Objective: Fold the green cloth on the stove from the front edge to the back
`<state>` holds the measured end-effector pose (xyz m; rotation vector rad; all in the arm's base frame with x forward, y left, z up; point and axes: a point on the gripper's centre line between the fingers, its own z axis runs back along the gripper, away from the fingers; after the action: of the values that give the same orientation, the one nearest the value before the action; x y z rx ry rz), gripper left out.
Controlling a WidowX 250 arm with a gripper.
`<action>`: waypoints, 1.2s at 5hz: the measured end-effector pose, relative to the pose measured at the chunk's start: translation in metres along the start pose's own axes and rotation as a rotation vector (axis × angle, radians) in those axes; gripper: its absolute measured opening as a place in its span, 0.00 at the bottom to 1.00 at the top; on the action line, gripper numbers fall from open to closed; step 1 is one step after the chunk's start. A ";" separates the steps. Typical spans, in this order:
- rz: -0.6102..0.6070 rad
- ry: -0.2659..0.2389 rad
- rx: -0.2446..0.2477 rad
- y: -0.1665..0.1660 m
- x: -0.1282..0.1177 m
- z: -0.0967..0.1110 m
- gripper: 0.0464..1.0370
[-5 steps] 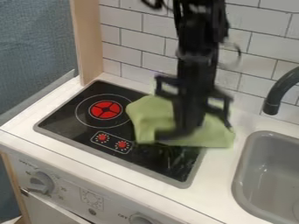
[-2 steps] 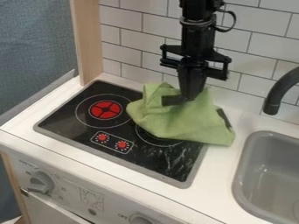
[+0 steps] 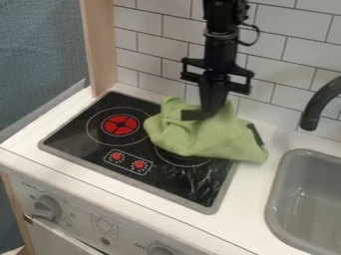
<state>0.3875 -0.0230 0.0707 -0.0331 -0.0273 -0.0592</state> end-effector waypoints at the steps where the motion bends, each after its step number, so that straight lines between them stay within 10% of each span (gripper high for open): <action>1: 0.007 0.028 0.023 0.006 0.000 -0.016 0.00; 3: 0.019 0.007 0.040 0.009 0.004 -0.020 0.03; 6: 0.088 -0.009 0.040 0.008 -0.006 -0.009 0.71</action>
<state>0.3827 -0.0148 0.0610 0.0050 -0.0356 0.0291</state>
